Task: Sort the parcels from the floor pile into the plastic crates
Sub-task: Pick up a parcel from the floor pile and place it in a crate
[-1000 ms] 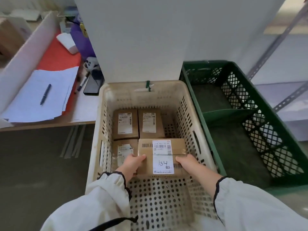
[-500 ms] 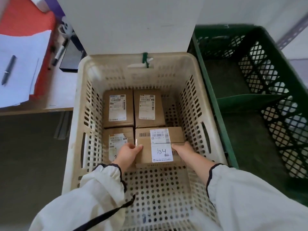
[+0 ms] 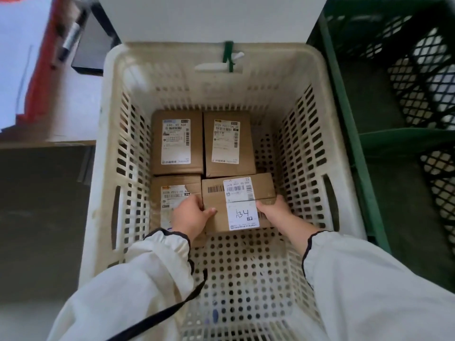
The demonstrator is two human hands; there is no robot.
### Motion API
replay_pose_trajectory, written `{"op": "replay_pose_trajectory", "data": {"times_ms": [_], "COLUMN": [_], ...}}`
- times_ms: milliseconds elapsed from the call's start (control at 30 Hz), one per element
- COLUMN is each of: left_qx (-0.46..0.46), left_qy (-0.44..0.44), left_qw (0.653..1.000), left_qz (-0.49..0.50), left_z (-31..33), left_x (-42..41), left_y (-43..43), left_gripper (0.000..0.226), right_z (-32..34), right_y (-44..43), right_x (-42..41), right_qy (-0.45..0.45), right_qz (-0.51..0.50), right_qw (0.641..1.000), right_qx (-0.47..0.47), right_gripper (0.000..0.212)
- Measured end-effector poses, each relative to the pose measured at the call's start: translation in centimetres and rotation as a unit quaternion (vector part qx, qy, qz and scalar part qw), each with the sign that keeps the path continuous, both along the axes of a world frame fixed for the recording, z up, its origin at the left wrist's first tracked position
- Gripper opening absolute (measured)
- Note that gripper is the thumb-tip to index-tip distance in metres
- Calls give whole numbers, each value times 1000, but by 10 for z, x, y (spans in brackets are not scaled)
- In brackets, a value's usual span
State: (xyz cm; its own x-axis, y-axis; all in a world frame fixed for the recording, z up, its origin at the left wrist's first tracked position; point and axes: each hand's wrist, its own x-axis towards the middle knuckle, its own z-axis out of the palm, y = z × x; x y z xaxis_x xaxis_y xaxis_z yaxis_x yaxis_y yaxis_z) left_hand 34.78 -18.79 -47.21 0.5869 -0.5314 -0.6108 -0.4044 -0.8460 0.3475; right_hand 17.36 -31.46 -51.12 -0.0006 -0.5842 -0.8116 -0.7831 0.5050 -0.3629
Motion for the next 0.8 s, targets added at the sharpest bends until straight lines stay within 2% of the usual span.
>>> {"op": "replay_pose_trajectory", "data": {"times_ms": [267,433,667,800], "left_qx": [22,35,46,74], "left_qy": [-112,-128,-111,-23], "left_qw": [992,990,991,996], "left_qz": [-45,-51,-62,-50], "left_z": [-18,-22,-18,5], "left_x": [-4,-6,-4,2], "left_y": [-3,-5,-6,-17], "left_gripper": [37,39,38,46], "right_z": [-19,-26,-14,24], "right_y": [5,6,3,-6], "right_x": [6,11,12,15], "right_qy": [38,58,77,79], "right_qz": [6,0,30,62], "right_qw": [999,998,996,995], "right_qx": [-11,-15,-12,-24], "right_gripper": [80,78,78,79]}}
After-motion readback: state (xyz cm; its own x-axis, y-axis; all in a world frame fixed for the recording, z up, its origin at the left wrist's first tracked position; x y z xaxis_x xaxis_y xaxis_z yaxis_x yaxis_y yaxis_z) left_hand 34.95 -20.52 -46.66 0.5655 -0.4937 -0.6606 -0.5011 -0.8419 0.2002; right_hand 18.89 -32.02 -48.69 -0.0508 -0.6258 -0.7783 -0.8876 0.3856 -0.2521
